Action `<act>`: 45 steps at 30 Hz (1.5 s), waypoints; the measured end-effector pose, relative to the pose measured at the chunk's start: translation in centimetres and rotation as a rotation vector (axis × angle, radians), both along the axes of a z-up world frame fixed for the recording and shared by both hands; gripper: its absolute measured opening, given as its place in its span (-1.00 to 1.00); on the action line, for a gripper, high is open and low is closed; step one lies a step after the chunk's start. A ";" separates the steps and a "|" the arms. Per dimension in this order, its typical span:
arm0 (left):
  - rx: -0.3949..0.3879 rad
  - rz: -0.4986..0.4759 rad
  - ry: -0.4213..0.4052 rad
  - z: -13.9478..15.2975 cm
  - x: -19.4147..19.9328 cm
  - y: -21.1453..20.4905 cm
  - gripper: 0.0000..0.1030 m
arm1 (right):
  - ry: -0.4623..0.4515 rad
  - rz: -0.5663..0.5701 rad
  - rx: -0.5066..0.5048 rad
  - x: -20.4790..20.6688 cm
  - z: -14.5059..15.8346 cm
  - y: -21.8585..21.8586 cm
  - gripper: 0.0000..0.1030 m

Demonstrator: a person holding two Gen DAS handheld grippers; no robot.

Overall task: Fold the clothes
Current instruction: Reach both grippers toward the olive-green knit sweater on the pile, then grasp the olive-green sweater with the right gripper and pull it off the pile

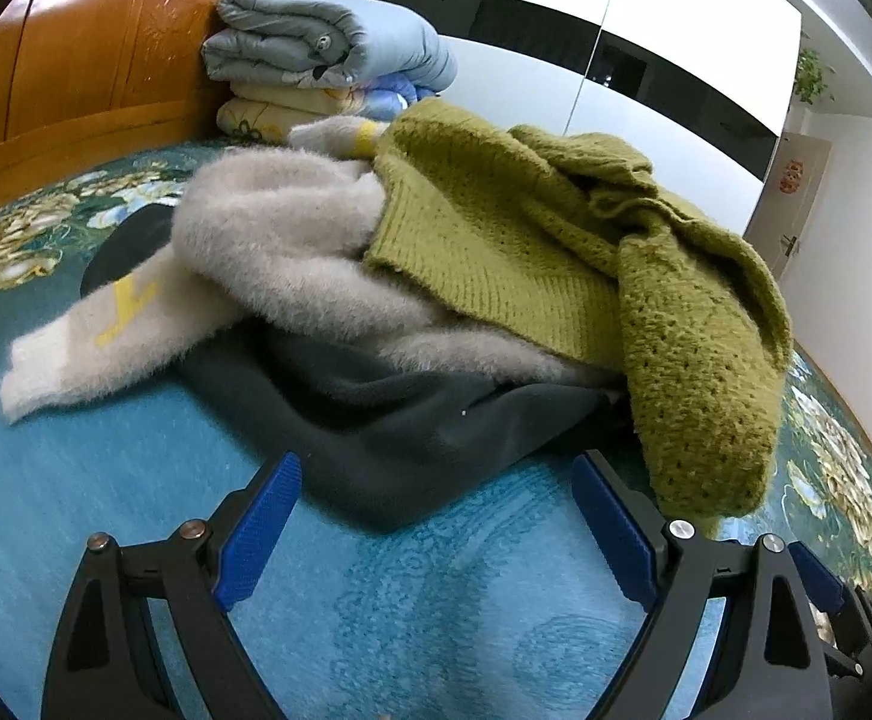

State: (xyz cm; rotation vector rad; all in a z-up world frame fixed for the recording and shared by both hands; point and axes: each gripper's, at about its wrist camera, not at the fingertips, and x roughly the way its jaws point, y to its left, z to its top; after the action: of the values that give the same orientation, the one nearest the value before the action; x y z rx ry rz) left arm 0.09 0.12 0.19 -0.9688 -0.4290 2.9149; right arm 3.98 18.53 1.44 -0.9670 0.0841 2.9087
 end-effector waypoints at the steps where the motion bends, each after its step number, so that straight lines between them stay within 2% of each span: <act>1: -0.002 -0.005 0.001 0.1 0.0 0.1 0.79 | 0.002 0.000 0.002 0.1 0.0 0.0 0.59; 12: -0.040 -0.070 0.020 0.7 0.5 1.2 0.79 | 0.008 -0.008 -0.019 0.2 0.2 0.3 0.59; 18: -0.049 -0.076 -0.037 0.4 0.2 1.8 0.79 | 0.016 -0.007 -0.023 0.2 0.1 0.3 0.59; 21: -0.058 -0.089 -0.033 0.5 0.3 1.9 0.79 | 0.011 -0.009 -0.012 0.2 0.1 0.3 0.59; 24: -0.029 -0.094 -0.019 0.6 0.4 1.5 0.79 | -0.004 -0.008 -0.001 0.1 0.1 0.3 0.59; 26: 0.023 -0.059 0.025 0.8 0.8 -0.1 0.79 | 0.009 0.017 -0.061 0.5 0.6 1.1 0.59; 28: 0.069 -0.006 0.055 1.0 1.3 -1.7 0.79 | 0.070 -0.008 -0.088 1.3 2.0 2.3 0.59; 30: 0.084 0.037 0.056 1.1 1.5 -2.7 0.79 | 0.107 -0.021 -0.066 0.8 3.8 3.0 0.59; 34: 0.086 0.020 0.069 1.2 1.5 -2.9 0.79 | 0.088 0.047 0.050 -3.9 7.1 1.9 0.59; 36: 0.090 0.002 0.078 1.2 1.5 -2.8 0.79 | 0.075 0.066 0.081 -6.8 8.1 1.2 0.59; 38: 0.108 -0.006 0.076 1.1 1.4 -2.9 0.79 | 0.017 0.069 0.119 -10.1 7.9 0.5 0.58; 39: 0.121 -0.007 0.071 1.1 1.3 -3.0 0.79 | 0.031 0.069 0.141 -10.8 8.2 0.1 0.57; 40: 0.135 -0.007 0.065 1.0 1.2 -3.1 0.79 | 0.005 0.065 0.128 -11.9 8.0 0.3 0.42; 41: 0.148 -0.007 0.057 0.9 1.0 -3.3 0.79 | -0.024 0.062 0.113 -13.0 7.8 0.4 0.06; 42: 0.162 -0.007 0.049 0.7 0.8 -3.5 0.79 | -0.046 0.051 0.104 -13.8 7.7 0.6 -0.19; 43: 0.180 -0.010 0.042 0.5 0.7 -3.7 0.79 | -0.059 0.034 0.091 -14.2 8.0 0.9 -0.54; 44: 0.197 -0.013 0.035 0.4 0.6 -3.9 0.79 | -0.044 0.010 0.086 -14.1 8.9 1.4 -0.70; 45: 0.211 -0.019 0.033 0.2 0.5 -4.1 0.79 | -0.016 0.004 0.098 -13.8 10.0 1.4 -0.75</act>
State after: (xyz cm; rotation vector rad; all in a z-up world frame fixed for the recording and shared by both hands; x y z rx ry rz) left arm 0.61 -3.97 0.41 -0.8880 -0.7043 2.7925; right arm -9.87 19.97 11.43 -0.9758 -0.0604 2.8770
